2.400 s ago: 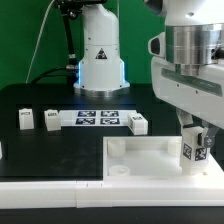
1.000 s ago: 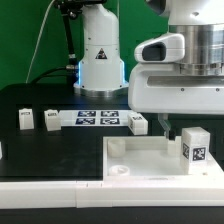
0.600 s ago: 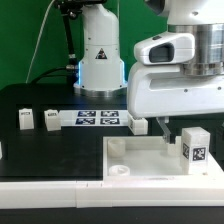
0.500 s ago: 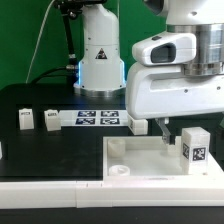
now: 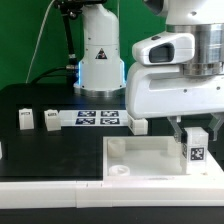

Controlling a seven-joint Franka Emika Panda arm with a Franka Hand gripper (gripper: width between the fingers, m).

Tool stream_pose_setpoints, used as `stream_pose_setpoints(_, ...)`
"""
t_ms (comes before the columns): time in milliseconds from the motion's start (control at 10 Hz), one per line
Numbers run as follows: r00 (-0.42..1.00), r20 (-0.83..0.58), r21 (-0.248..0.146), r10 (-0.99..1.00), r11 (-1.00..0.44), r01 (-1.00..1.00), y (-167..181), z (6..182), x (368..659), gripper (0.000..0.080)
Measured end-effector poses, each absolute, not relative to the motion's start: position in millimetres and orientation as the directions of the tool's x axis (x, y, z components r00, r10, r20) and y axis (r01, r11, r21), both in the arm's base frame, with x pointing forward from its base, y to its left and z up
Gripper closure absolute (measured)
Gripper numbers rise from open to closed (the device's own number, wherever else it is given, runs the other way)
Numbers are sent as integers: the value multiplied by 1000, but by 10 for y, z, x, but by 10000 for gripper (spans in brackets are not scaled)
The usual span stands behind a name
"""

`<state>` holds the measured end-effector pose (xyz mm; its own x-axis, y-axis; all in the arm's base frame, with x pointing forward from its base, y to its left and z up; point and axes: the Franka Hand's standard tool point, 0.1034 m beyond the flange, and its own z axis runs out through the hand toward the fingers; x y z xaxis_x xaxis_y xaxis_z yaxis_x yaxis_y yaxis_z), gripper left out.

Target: Assemble one leg

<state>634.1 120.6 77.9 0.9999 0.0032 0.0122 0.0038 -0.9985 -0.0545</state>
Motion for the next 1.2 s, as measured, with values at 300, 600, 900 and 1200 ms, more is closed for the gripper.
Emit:
stream_pose_setpoints(300, 947, -7, -57, -322, -945, -322, 1197, 779, 6343, 509)
stream_pose_setpoints(600, 796, -29, -59, -605, -793, -606, 1180, 780, 6347, 509)
stream_pose_setpoints(900, 576, -53, -69, -816, -572, -817, 1155, 779, 6370, 509)
stream_pose_setpoints(1200, 291, -71, -48, -954, -288, -956, 1164, 779, 6366, 509)
